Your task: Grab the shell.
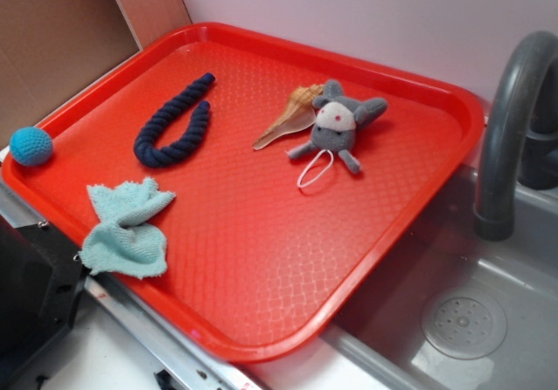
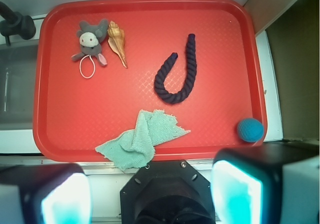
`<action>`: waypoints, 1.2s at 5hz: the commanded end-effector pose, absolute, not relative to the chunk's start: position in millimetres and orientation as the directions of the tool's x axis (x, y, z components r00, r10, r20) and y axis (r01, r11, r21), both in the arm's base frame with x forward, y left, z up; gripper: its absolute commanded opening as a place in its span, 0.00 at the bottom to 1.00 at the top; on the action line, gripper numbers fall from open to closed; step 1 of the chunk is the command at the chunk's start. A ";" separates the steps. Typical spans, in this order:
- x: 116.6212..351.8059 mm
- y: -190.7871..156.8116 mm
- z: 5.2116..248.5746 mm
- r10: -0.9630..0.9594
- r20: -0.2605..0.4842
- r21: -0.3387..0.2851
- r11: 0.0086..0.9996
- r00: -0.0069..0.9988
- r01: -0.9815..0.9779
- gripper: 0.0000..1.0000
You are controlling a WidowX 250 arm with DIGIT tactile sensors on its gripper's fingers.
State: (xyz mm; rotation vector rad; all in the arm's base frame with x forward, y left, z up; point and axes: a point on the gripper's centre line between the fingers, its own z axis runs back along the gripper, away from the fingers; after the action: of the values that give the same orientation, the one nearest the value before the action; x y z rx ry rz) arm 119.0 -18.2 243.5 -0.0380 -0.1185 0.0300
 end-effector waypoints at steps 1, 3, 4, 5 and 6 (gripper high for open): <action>119.0 -18.2 243.5 0.032 0.118 -0.040 0.999 0.993 -0.028 1.00; 165.2 -19.0 212.4 -0.057 0.281 -0.017 0.998 0.958 0.064 1.00; 197.9 -28.0 187.6 -0.091 0.315 -0.008 0.995 0.945 0.099 1.00; 223.9 -36.8 162.7 -0.122 0.315 -0.007 0.991 0.941 0.131 1.00; 239.2 -41.8 146.4 -0.153 0.300 -0.015 0.986 0.942 0.165 1.00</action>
State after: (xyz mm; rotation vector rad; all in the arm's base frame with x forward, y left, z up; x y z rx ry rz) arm 234.3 -38.6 135.1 -0.0373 -0.2590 -0.1472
